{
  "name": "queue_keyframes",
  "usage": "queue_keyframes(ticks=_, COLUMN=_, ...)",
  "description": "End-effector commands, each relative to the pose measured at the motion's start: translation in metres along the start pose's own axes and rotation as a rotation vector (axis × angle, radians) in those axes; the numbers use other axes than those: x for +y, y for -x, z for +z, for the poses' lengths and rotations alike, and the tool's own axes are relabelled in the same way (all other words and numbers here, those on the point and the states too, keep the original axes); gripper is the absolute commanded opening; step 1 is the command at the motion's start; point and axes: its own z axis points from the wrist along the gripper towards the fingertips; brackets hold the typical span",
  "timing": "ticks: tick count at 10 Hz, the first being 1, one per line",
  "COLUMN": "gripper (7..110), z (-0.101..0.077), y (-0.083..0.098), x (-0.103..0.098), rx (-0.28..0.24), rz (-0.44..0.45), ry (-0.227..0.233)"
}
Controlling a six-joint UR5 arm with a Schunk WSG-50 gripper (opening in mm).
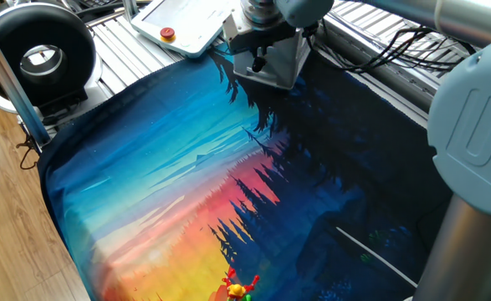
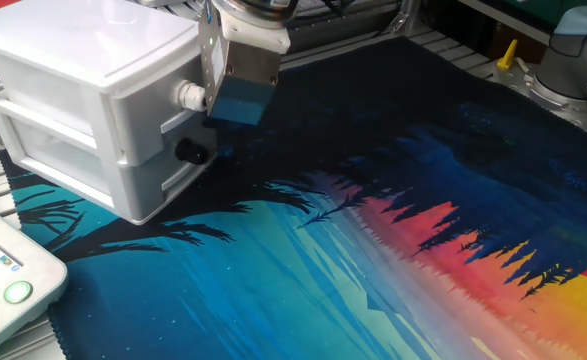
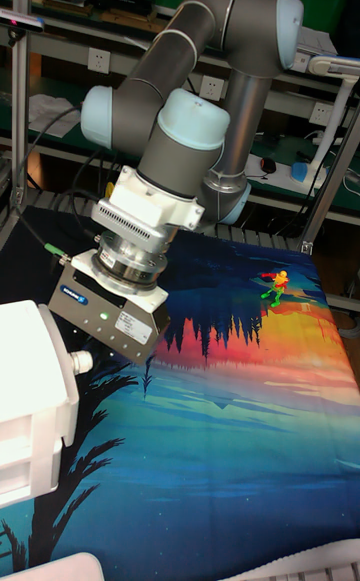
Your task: Grasp the handle and close the drawer
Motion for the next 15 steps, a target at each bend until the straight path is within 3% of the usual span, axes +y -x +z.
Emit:
queue_keyframes(ticks=1, gripper=7, z=-0.001, y=-0.012, x=0.014, rx=0.056, rz=0.120, ry=0.060)
queue_keyframes(ticks=5, gripper=7, z=-0.002, y=-0.022, x=0.012, rx=0.095, rz=0.182, ry=0.047)
queue_keyframes(ticks=6, gripper=7, z=-0.003, y=-0.029, x=0.016, rx=0.127, rz=0.187, ry=0.058)
queue_keyframes(ticks=8, gripper=7, z=-0.018, y=-0.070, x=0.032, rx=0.291, rz=0.214, ry=0.098)
queue_keyframes(ticks=9, gripper=7, z=-0.028, y=-0.088, x=0.041, rx=0.345, rz=0.231, ry=0.116)
queue_keyframes(ticks=10, gripper=7, z=-0.030, y=-0.091, x=0.044, rx=0.363, rz=0.249, ry=0.126)
queue_keyframes(ticks=11, gripper=7, z=-0.030, y=-0.090, x=0.050, rx=0.360, rz=0.261, ry=0.146)
queue_keyframes(ticks=13, gripper=7, z=-0.025, y=-0.069, x=0.054, rx=0.279, rz=0.298, ry=0.169)
queue_keyframes(ticks=15, gripper=7, z=-0.031, y=-0.071, x=0.076, rx=0.305, rz=0.317, ry=0.256)
